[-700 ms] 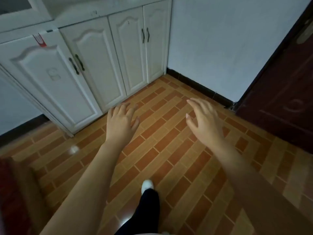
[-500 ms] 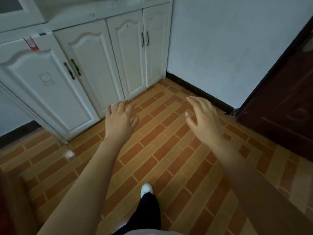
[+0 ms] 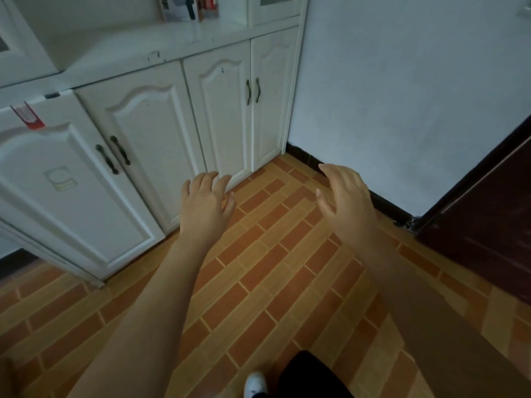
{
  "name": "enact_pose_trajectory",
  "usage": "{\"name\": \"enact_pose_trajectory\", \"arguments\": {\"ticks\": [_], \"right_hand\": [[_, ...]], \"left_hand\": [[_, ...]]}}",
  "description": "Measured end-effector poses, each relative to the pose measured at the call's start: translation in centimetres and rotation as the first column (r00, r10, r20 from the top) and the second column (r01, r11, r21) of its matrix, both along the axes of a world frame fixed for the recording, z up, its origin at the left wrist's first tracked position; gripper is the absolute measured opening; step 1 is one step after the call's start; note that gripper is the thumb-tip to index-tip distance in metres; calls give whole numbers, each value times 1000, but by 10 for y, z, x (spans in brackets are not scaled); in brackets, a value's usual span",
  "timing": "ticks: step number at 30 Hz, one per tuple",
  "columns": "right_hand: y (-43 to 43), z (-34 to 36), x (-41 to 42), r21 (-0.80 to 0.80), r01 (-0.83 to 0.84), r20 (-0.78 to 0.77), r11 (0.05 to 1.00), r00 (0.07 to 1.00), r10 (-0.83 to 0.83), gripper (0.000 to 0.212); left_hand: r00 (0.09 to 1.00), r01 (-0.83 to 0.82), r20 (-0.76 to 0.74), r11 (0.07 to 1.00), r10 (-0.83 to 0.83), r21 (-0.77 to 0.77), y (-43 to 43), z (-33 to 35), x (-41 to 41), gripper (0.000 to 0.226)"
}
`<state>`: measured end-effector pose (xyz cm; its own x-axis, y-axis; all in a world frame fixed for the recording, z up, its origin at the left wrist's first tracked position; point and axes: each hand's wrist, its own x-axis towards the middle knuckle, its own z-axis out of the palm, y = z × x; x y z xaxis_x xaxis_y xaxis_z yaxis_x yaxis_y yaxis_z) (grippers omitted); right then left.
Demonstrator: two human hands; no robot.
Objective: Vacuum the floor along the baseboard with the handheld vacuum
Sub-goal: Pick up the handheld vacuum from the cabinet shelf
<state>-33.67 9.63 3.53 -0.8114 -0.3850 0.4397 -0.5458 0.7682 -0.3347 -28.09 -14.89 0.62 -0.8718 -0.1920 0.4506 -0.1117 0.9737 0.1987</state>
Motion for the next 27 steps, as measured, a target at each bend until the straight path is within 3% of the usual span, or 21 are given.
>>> {"name": "enact_pose_trajectory", "arguments": {"ticks": [8,20,27], "right_hand": [[-42,-11,-105,-18,-63,-15,998,998,63,50],[-94,-4,-327,-68,-189,-88,980,979,183,47],[-129,-9,-409,-70,-286,-72,956,957,281,50]], "left_hand": [[1000,-26,3,999,26,-28,-37,-8,-87,33],[989,-146,21,989,147,-34,-75,1,-279,35],[975,-221,29,974,222,-41,-100,3,-337,34]]}}
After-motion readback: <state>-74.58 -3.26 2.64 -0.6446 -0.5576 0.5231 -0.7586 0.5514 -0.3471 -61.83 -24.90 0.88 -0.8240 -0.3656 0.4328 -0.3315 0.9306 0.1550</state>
